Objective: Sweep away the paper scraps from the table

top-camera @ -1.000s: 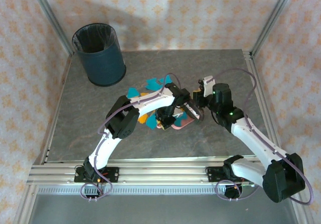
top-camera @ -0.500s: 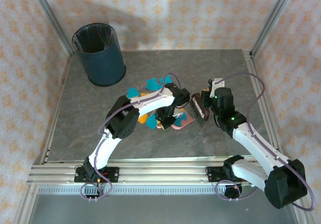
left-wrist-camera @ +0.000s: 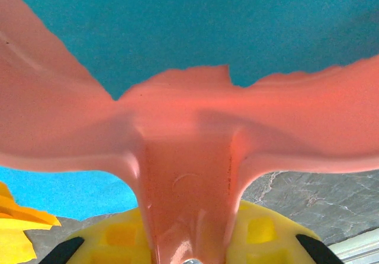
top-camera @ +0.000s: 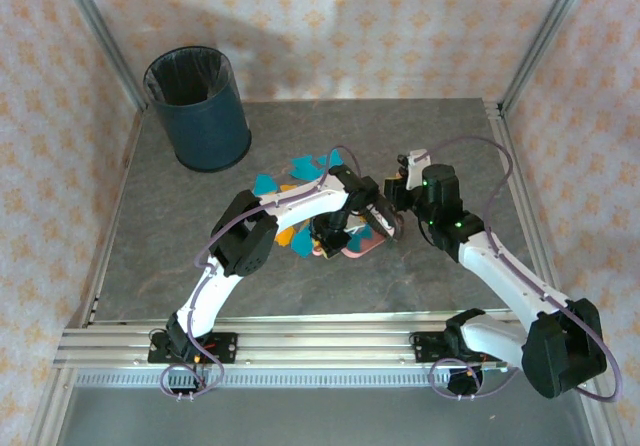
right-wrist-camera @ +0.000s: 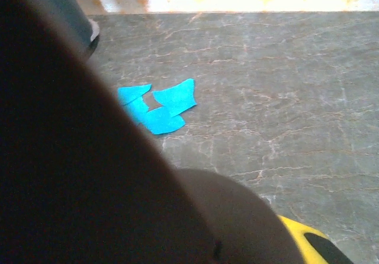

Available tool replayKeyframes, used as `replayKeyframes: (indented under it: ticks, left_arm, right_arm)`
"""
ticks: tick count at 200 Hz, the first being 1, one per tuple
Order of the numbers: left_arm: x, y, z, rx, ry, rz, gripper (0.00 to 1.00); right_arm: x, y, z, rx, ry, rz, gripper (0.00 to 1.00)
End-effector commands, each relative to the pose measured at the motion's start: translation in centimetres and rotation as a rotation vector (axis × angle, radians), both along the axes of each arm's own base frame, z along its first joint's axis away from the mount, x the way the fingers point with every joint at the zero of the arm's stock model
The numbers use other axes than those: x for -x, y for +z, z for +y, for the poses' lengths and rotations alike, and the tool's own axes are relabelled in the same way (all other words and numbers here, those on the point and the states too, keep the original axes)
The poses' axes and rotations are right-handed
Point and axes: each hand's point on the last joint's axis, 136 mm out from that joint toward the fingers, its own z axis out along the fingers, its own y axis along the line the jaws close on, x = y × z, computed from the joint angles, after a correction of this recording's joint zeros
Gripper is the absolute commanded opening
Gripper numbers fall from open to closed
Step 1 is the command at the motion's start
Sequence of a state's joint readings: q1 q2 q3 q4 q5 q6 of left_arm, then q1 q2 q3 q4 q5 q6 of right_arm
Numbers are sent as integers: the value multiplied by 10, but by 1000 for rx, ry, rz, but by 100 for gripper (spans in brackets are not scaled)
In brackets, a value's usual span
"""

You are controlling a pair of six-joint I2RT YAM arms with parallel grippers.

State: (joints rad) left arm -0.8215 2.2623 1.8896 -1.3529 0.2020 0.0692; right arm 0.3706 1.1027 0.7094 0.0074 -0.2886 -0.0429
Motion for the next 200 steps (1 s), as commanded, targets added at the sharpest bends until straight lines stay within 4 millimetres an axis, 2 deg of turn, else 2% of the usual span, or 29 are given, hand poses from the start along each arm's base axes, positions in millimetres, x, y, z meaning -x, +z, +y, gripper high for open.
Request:
replayKeyframes:
  ticks: [1,22,43,98,157,174,200]
  left_arm:
    - [3,6,7,-9,6,15,0]
    - [2,7,8,-11,6,12,0]
    - [1,7,9,-13,2,3,0]
    - [-6,16,13,-4,3,-63,0]
    - [-17,36,10,65,7,-167,0]
    - [-20,45,10,97,21,-190,0]
    - [-25,58,9,156,42,-217,0]
  right_arm:
    - [9,-3,12,-7,76,38,0]
    - [9,-2,7,6,55,26,0]
    - [4,5,-6,21,-25,-9,0]
    - [5,33,-52,16,-276,-134,0]
    - [15,34,-107,109,-559,-131,0]
    - [18,32,-112,128,-582,-116,0]
    - [19,26,-109,137,-562,-98,0]
